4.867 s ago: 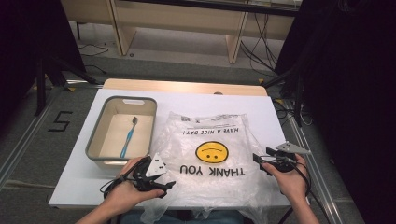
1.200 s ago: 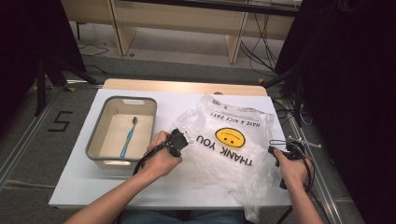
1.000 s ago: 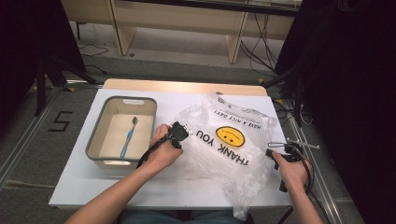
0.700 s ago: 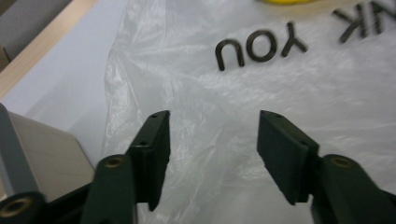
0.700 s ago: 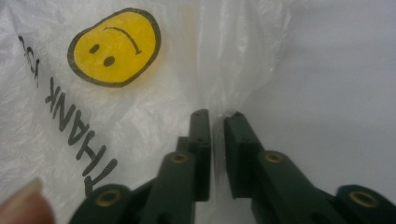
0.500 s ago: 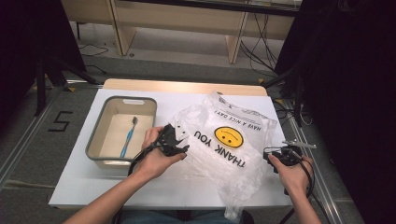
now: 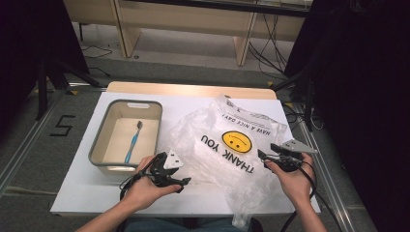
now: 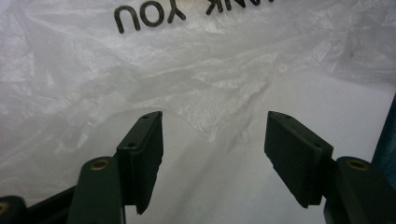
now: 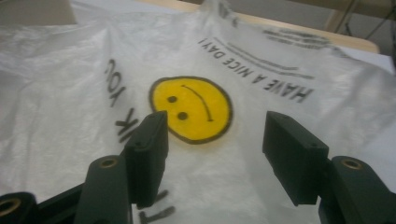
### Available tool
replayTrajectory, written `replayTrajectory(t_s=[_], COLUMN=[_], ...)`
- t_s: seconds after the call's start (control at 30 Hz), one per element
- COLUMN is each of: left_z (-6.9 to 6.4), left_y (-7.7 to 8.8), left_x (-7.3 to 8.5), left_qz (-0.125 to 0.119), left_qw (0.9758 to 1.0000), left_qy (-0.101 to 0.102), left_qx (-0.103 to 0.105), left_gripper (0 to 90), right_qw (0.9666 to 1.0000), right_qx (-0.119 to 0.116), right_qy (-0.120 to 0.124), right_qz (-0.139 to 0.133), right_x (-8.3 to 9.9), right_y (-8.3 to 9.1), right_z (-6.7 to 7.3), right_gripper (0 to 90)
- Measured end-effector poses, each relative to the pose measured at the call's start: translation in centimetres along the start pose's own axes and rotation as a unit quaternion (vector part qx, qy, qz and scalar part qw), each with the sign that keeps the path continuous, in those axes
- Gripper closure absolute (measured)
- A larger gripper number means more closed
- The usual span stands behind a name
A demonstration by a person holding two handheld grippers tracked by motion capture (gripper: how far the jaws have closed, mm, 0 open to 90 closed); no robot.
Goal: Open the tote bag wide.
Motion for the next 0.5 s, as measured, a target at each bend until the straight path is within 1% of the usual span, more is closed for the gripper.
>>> replayTrajectory(t_s=[0.03, 0.07, 0.13, 0.2, 0.23, 0.27, 0.3, 0.4, 0.47, 0.5], left_z=[-0.1, -0.2, -0.4, -0.5, -0.6, -0.7, -0.8, -1.2, -1.4, -1.4], left_y=[-0.1, -0.1, -0.3, -0.5, -0.6, -0.7, -0.8, -1.2, -1.6, -1.7], left_x=[0.1, 0.3, 0.5, 0.8, 1.0, 1.1, 1.1, 1.3, 1.5, 1.5], left_qz=[0.001, 0.001, 0.001, 0.003, 0.005, 0.004, 0.005, 0.010, 0.019, 0.023], left_qw=[1.0000, 1.0000, 0.9999, 0.9999, 0.9999, 0.9999, 0.9999, 0.9998, 0.9997, 0.9997], left_qy=[-0.002, -0.006, -0.012, -0.015, -0.014, -0.011, -0.013, -0.016, -0.013, -0.006], left_qx=[0.000, -0.002, -0.005, -0.007, -0.007, -0.008, -0.008, -0.004, 0.000, 0.000], left_gripper=[36.9, 36.9, 36.6, 36.4, 36.4, 36.4, 36.4, 37.6, 41.1, 43.1], right_qw=[0.9999, 0.9998, 0.9996, 0.9987, 0.9979, 0.9973, 0.9963, 0.9940, 0.9922, 0.9907], right_qx=[-0.011, -0.017, -0.027, -0.049, -0.063, -0.073, -0.085, -0.106, -0.118, -0.127], right_qy=[0.001, 0.001, 0.008, 0.011, 0.011, 0.012, 0.014, 0.026, 0.035, 0.039], right_qz=[0.001, 0.002, 0.004, 0.002, 0.001, 0.001, 0.003, 0.010, 0.020, 0.027], right_x=[0.0, 0.0, 0.0, -0.1, -0.1, -0.2, -0.2, -0.4, -0.5, -0.5], right_y=[-0.4, -0.7, -1.2, -1.8, -2.0, -2.3, -2.7, -3.5, -4.2, -4.6], right_z=[0.5, 0.7, 1.3, 2.2, 2.7, 3.1, 3.7, 5.0, 5.9, 6.5], right_gripper=[41.5, 41.6, 41.6, 42.5, 42.6, 42.7, 42.7, 42.7, 42.7, 42.7])
Point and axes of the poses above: each handheld gripper's, and its own axes: y roughly backward along the jaws, x roughly out of its underside, z roughly to its left, the point moved 9 cm from there along -y, roughly forward along the jaws, and after that the axes turned 15 degrees about -x, right-handed, at the moved point
